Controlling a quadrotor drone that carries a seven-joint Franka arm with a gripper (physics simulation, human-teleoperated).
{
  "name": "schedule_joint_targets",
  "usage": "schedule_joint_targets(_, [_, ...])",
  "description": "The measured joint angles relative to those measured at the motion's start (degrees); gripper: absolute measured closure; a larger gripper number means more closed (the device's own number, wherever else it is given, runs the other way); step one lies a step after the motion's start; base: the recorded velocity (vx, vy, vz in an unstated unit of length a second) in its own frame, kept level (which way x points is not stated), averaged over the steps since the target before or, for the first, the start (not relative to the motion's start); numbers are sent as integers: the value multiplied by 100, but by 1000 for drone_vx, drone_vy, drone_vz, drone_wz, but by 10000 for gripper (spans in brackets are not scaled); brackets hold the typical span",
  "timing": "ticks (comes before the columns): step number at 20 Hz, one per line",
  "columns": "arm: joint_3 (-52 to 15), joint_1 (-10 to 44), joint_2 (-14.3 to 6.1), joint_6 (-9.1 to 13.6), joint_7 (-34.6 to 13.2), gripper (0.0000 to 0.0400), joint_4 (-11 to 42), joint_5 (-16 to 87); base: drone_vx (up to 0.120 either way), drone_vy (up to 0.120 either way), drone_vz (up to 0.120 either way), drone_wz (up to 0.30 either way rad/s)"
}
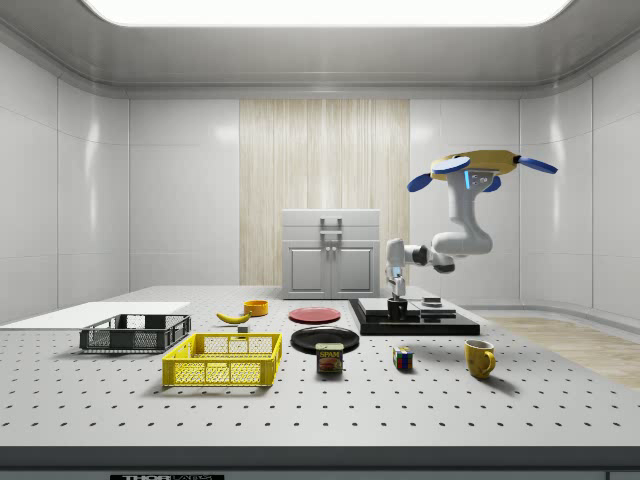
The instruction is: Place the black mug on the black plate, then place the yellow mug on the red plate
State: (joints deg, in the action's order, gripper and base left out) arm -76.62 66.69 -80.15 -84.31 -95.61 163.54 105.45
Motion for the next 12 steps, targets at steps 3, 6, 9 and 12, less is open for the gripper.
schedule_joint_targets(3, [-8,11,-44,-41,-10,290,-2,-20,120,0,0,0])
schedule_joint_targets(6, [-15,22,-87,-81,-19,290,-5,-38,120,0,0,0])
schedule_joint_targets(9, [-22,33,-129,-120,-28,290,-7,-56,120,0,0,0])
schedule_joint_targets(12, [-29,43,-169,-157,-36,290,-9,-73,120,0,0,0])
